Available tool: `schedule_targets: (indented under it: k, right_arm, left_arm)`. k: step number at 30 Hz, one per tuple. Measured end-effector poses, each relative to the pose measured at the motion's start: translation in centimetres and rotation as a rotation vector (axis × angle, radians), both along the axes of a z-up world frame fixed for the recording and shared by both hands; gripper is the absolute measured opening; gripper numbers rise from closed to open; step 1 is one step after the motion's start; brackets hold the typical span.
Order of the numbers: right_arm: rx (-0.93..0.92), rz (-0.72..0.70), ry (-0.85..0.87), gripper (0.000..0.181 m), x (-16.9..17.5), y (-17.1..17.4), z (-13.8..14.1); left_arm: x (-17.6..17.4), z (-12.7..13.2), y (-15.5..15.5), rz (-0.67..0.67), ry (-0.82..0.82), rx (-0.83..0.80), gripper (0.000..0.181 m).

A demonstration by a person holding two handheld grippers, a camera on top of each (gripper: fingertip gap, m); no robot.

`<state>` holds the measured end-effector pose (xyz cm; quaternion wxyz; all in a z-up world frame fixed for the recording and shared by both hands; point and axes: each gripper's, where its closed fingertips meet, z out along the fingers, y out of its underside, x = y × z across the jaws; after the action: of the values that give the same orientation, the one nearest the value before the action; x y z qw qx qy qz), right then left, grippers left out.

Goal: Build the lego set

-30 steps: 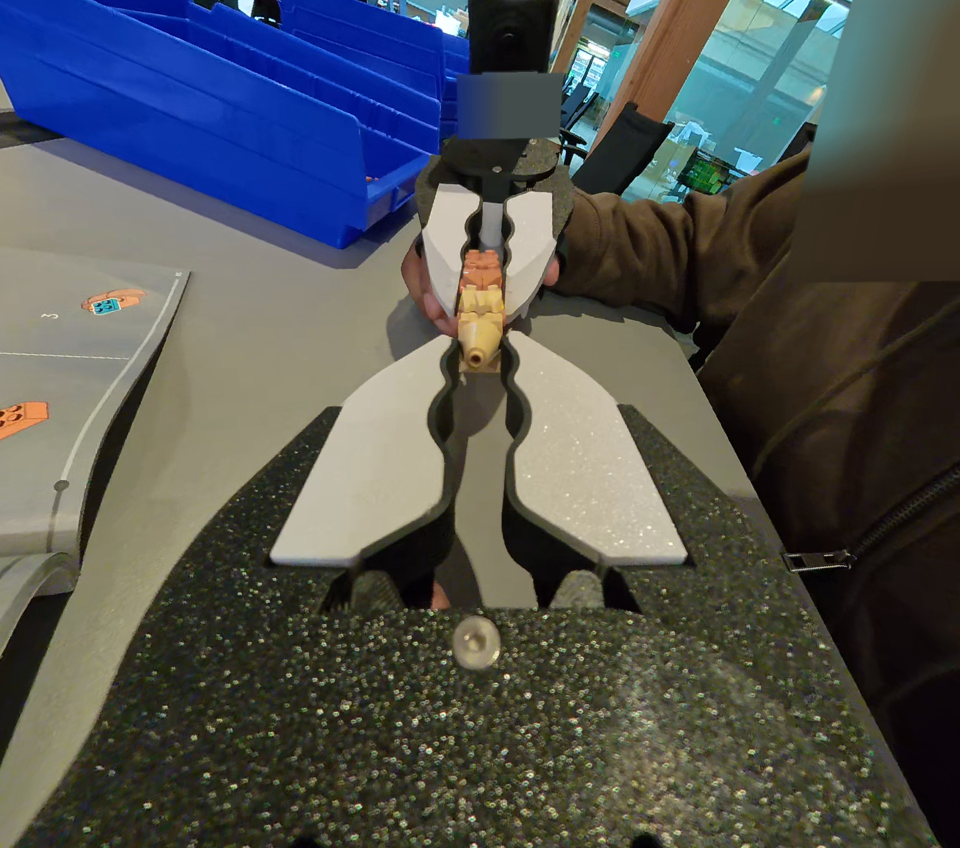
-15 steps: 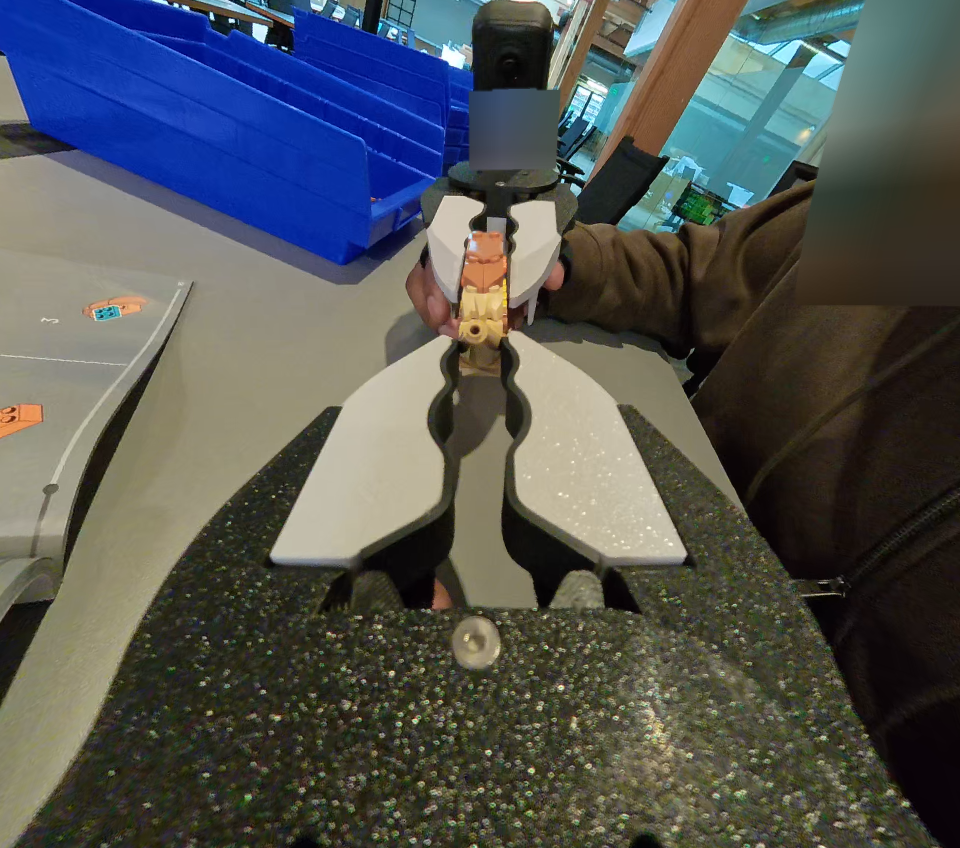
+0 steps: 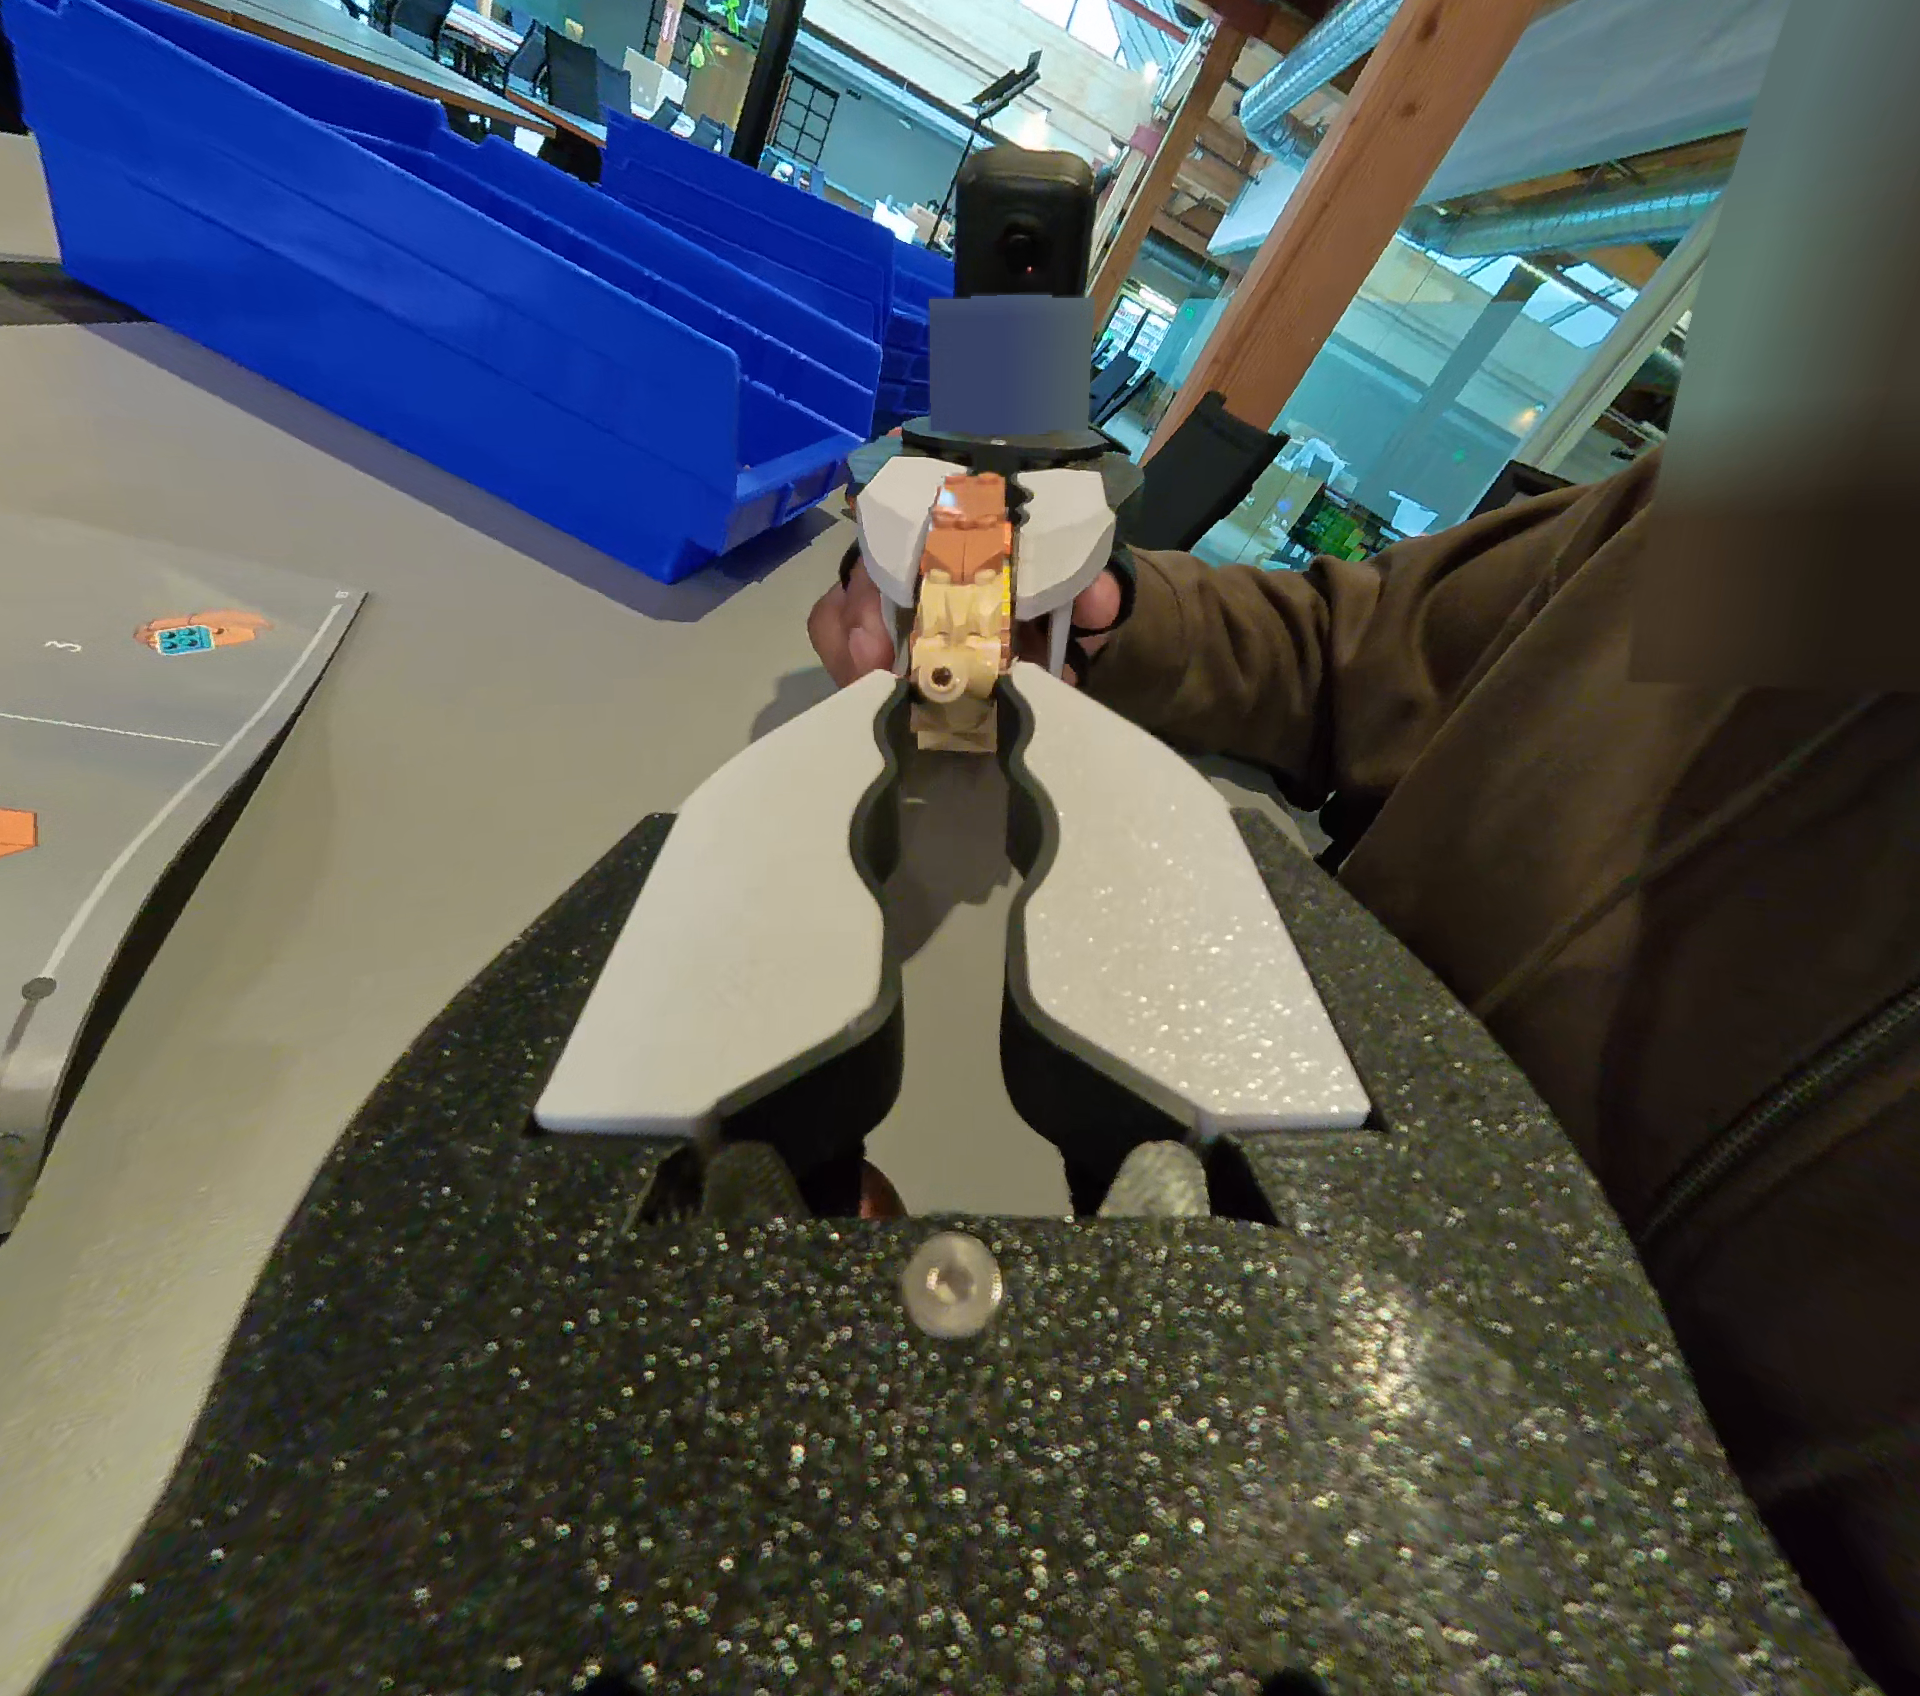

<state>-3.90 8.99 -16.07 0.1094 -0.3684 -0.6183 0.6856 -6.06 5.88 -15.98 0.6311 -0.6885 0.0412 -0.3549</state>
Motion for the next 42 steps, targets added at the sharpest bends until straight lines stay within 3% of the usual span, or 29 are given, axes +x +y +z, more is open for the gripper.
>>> schedule_targets:
  k: [24, 42]
  right_arm:
    - [-0.140, -0.077, -0.003, 0.020, -0.5, 0.5, 1.3]
    - [-0.239, -0.227, -0.048, 0.024, -1.3, 0.9, 2.0]
  left_arm:
    - [0.2, 0.1, 0.3, -0.005, -0.085, -0.029, 0.015]
    - [0.1, 0.9, 0.7, 0.045, -0.173, 0.005, 0.015]
